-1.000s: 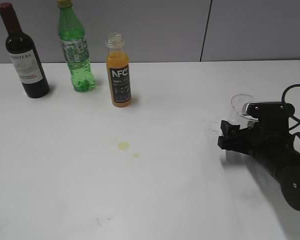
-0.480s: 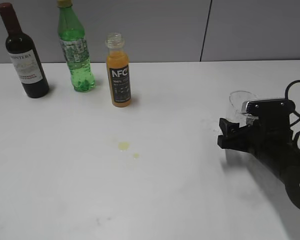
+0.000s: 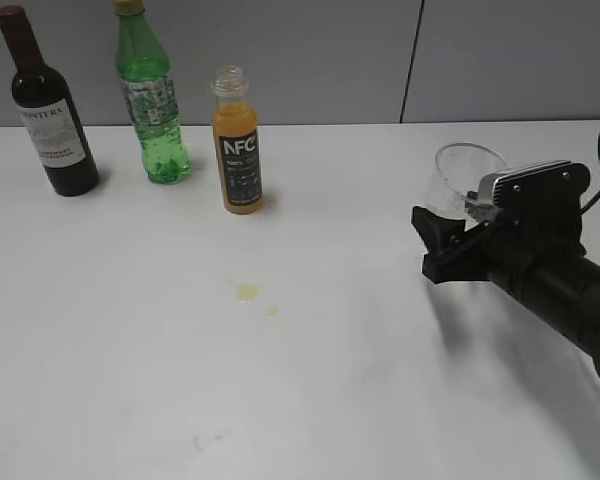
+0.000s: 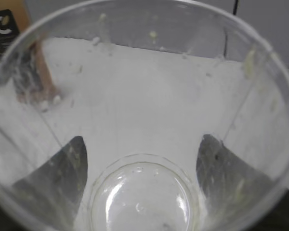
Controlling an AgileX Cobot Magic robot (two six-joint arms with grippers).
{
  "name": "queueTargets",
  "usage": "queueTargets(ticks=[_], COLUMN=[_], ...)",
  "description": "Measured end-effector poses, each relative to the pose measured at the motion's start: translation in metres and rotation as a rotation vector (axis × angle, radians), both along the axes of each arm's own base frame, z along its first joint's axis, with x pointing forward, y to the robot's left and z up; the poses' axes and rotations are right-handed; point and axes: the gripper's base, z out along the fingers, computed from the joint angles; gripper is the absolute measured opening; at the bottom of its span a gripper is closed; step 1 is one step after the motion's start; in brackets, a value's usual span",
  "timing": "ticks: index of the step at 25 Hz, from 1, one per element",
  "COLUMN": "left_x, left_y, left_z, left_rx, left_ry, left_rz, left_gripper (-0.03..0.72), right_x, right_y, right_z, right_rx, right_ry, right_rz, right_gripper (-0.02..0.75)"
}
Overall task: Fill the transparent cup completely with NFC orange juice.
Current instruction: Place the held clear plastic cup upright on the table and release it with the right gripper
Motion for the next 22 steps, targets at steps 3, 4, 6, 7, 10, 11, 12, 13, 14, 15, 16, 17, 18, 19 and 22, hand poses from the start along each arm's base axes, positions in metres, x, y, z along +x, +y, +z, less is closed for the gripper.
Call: queueTargets(ticks=[3, 4, 6, 7, 10, 11, 12, 13, 14, 15, 16, 17, 18, 19, 22], left_x=[0.0, 0.0, 0.0, 0.0, 0.0, 0.0, 0.0, 0.0, 0.0, 0.0, 0.0, 0.0, 0.0, 0.0, 0.0], left_y=[0.0, 0.0, 0.0, 0.0, 0.0, 0.0, 0.0, 0.0, 0.0, 0.0, 0.0, 0.0, 0.0, 0.0, 0.0], left_z=[0.0, 0.0, 0.0, 0.0, 0.0, 0.0, 0.0, 0.0, 0.0, 0.0, 0.0, 0.0, 0.0, 0.0, 0.0], left_rx=[0.0, 0.0, 0.0, 0.0, 0.0, 0.0, 0.0, 0.0, 0.0, 0.0, 0.0, 0.0, 0.0, 0.0, 0.0], left_ry=[0.0, 0.0, 0.0, 0.0, 0.0, 0.0, 0.0, 0.0, 0.0, 0.0, 0.0, 0.0, 0.0, 0.0, 0.0], left_rz=[0.0, 0.0, 0.0, 0.0, 0.0, 0.0, 0.0, 0.0, 0.0, 0.0, 0.0, 0.0, 0.0, 0.0, 0.0], left_gripper=[0.587, 0.587, 0.587, 0.587, 0.587, 0.587, 0.587, 0.587, 0.587, 0.587, 0.587, 0.587, 0.587, 0.587, 0.587], right_x=[0.003, 0.004, 0.01, 0.013, 0.021, 0.022, 0.024, 0.026, 0.027, 0.027, 0.028, 0.029, 0.03, 0.031, 0.028], right_y=[0.009, 0.013, 0.023, 0.028, 0.043, 0.047, 0.052, 0.056, 0.061, 0.064, 0.068, 0.071, 0.073, 0.077, 0.088], right_z=[0.004, 0.006, 0.011, 0.014, 0.019, 0.021, 0.024, 0.028, 0.031, 0.033, 0.034, 0.034, 0.032, 0.031, 0.018], right_rx=[0.042, 0.05, 0.053, 0.053, 0.049, 0.043, 0.034, 0.025, 0.012, 0.005, 0.0, -0.002, -0.003, -0.005, -0.016], right_ry=[-0.008, -0.015, -0.041, -0.041, -0.015, -0.013, -0.025, -0.038, -0.051, -0.057, -0.06, -0.054, -0.042, -0.035, -0.004], right_rz=[0.079, 0.117, 0.203, 0.251, 0.383, 0.434, 0.479, 0.535, 0.591, 0.635, 0.68, 0.717, 0.749, 0.773, 0.856], right_gripper=[0.541, 0.541, 0.541, 0.541, 0.54, 0.54, 0.54, 0.54, 0.54, 0.54, 0.54, 0.54, 0.54, 0.54, 0.54])
